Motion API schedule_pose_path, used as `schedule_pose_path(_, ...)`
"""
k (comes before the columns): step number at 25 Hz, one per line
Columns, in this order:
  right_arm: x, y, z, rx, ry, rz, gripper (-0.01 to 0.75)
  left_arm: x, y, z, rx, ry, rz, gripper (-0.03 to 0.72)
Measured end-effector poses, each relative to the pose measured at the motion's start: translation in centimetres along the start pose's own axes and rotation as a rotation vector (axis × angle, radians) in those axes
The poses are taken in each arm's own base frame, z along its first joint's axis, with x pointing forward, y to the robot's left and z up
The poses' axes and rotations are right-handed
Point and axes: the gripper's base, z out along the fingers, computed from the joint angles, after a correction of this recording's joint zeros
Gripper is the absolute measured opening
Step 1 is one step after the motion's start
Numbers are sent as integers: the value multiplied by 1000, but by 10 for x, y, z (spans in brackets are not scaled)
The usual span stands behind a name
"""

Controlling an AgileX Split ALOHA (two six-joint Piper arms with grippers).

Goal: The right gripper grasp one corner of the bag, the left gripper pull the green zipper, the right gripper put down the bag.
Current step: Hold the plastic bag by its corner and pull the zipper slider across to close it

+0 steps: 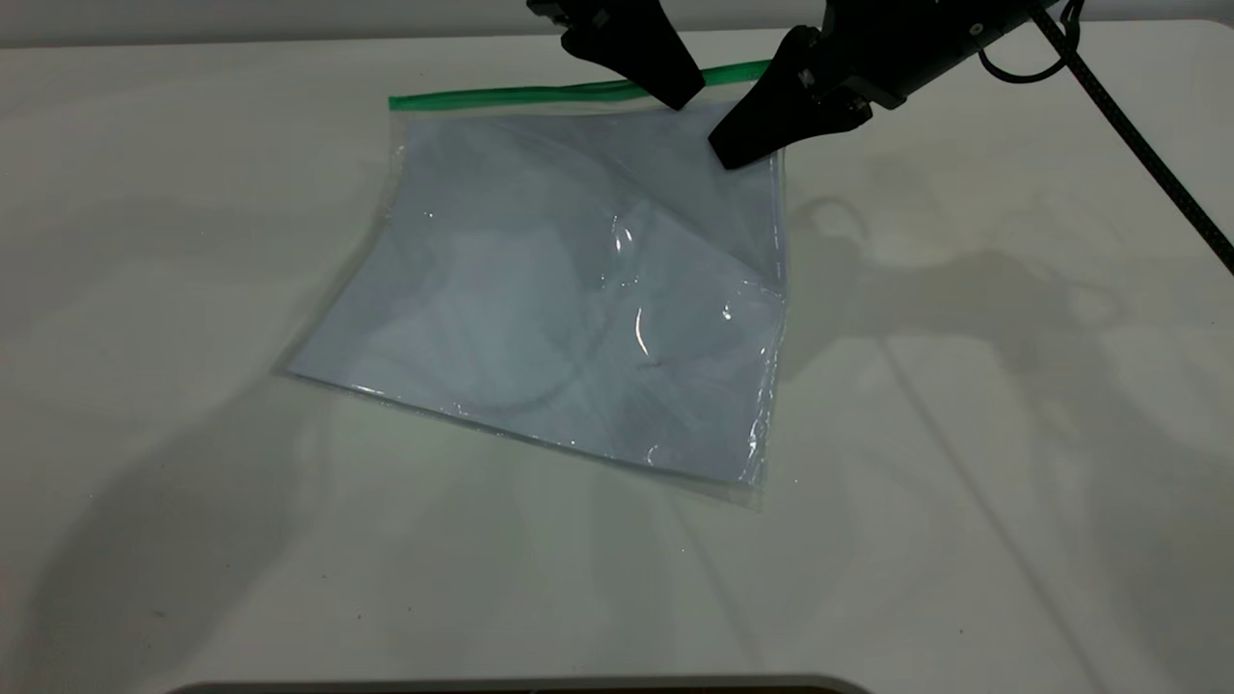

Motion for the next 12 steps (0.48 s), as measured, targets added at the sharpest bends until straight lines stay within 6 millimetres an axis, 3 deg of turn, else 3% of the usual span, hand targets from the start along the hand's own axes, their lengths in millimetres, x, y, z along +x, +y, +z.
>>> schedule_pose_path(12, 0, 0, 0, -2, 0, -2, 36, 0, -1, 0, 12, 2, 0, 177)
